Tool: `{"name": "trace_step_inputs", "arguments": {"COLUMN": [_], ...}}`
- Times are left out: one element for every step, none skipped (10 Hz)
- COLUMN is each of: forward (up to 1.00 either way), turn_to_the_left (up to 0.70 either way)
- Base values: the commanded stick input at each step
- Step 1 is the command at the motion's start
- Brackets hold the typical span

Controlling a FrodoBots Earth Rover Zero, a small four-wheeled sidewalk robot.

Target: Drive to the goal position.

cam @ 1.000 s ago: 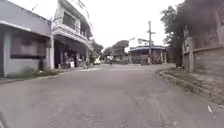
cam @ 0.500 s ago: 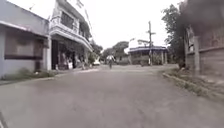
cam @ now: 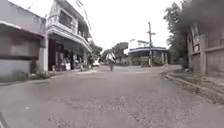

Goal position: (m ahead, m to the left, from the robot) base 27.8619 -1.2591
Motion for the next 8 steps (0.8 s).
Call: {"name": "trace_step_inputs", "arguments": {"forward": [0.70,0.70,0.00,0.00,0.00,0.00,0.00,0.00], "turn_to_the_left": [0.00,0.00,0.00,0.00,0.00,0.00,0.00,0.00]}}
